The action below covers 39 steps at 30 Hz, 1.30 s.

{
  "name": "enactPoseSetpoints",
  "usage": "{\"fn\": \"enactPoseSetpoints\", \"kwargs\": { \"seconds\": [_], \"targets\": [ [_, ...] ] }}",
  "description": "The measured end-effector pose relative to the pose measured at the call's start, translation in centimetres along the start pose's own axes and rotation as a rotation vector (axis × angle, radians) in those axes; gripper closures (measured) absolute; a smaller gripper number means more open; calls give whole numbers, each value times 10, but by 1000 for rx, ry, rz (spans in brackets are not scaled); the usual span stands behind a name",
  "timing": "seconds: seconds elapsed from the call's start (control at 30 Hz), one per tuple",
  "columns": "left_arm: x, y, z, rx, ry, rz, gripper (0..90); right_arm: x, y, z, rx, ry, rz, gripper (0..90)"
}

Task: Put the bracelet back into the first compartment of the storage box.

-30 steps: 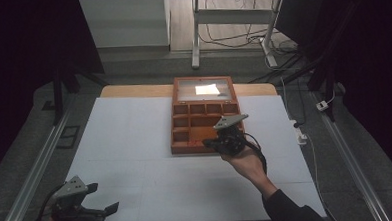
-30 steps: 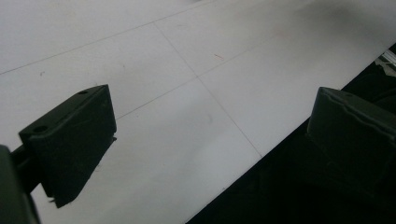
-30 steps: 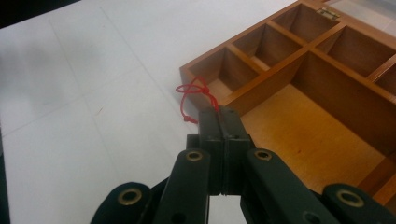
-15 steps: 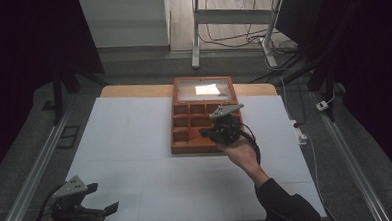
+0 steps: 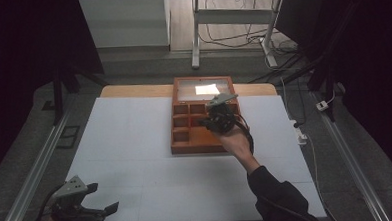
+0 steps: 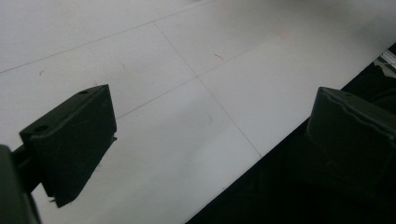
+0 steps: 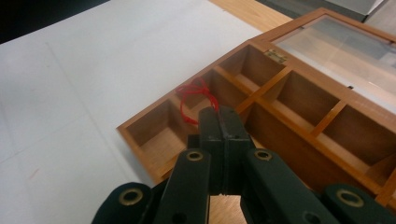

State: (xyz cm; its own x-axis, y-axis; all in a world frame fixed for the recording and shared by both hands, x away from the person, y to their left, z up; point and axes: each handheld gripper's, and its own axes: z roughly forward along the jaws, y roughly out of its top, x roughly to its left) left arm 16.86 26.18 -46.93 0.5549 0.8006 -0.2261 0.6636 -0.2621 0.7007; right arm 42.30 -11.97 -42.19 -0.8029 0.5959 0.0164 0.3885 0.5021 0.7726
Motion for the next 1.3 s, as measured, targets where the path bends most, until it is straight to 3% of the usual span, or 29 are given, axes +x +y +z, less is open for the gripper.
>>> {"fn": "enactPoseSetpoints", "kwargs": {
  "seconds": [0.37,0.73,1.3],
  "targets": [
    [0,0,0,-1,-2,1,16,-15,14,21,-7,-38,15,897],
    [0,0,0,-2,-5,0,16,-24,27,45,29,-88,-5,897],
    [1,0,-1,-2,-8,-2,16,-34,37,76,64,-110,10,895]
  ]
}}
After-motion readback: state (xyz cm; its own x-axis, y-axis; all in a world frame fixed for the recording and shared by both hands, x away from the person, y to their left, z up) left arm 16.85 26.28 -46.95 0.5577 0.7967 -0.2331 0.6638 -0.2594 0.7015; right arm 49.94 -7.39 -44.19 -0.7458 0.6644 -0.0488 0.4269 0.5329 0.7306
